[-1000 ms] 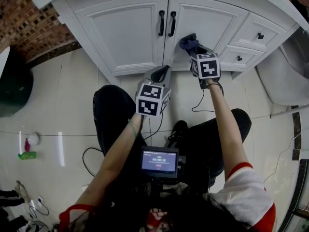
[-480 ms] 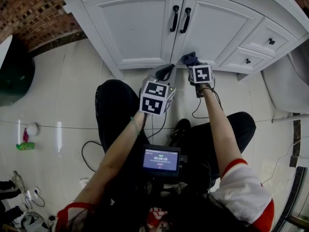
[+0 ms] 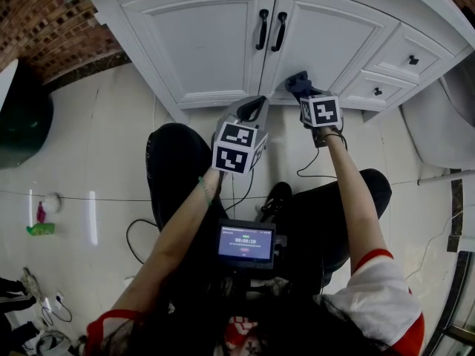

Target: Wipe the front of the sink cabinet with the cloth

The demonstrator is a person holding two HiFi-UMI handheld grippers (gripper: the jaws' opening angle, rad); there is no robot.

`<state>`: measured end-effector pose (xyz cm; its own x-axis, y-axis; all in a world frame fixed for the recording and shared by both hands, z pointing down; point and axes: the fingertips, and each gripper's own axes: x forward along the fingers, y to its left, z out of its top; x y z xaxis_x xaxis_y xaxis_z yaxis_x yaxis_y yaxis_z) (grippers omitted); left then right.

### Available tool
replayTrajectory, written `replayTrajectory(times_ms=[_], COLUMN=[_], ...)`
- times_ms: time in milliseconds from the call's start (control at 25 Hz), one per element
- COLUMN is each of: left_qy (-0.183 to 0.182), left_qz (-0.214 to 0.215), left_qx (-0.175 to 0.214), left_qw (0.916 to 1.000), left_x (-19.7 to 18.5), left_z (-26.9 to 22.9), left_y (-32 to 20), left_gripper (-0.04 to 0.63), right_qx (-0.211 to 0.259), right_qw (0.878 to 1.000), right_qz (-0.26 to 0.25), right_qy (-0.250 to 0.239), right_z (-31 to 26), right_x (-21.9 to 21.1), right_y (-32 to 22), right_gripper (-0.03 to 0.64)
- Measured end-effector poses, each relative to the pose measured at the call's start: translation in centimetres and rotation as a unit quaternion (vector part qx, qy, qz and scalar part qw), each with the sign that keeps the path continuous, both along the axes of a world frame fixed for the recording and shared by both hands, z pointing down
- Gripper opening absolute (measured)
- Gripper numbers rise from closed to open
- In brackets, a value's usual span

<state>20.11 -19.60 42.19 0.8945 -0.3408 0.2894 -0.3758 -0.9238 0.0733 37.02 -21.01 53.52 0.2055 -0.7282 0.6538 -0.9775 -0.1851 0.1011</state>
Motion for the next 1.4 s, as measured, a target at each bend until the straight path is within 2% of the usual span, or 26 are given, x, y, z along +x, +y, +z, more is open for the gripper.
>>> replayTrajectory(times_ms=[200, 400, 600, 760, 840, 1000, 1400], left_qy=[0.014, 0.039, 0.064, 0.06, 0.05, 0.042, 0.024], left_qz=[0.002, 0.007, 0.041, 0.063, 0.065, 0.062, 0.066], left_qx=[0.015, 0.023, 0.043, 0.063, 0.065, 0.057, 0.053], left_qw=[0.9998, 0.999, 0.9962, 0.9942, 0.9945, 0.9955, 0.9961], left_x=[0.8, 2.6, 5.6, 6.5, 6.6, 6.4, 6.7], left_z=[-1.9, -4.7, -8.0, -8.6, -8.2, -7.7, -5.9], left_y=[0.2, 1.1, 3.6, 5.3, 5.5, 5.4, 5.3], left_gripper=[0.032, 0.032, 0.032, 0.032, 0.032, 0.032, 0.032], right_qx=[0.084, 0.139, 0.199, 0.242, 0.248, 0.237, 0.159], right_qw=[0.996, 0.984, 0.971, 0.96, 0.958, 0.961, 0.982], right_qz=[-0.01, -0.01, 0.003, 0.008, 0.009, 0.016, 0.033], right_qy=[0.042, 0.107, 0.13, 0.143, 0.147, 0.141, 0.101], right_z=[-11.2, -21.4, -28.6, -32.8, -33.5, -32.0, -20.8], right_x=[2.6, 4.8, 5.9, 5.9, 5.8, 6.0, 6.8], right_y=[1.7, 4.0, 4.7, 4.5, 3.9, 3.1, 3.3], right_gripper=[0.087, 0.087, 0.087, 0.087, 0.087, 0.087, 0.087])
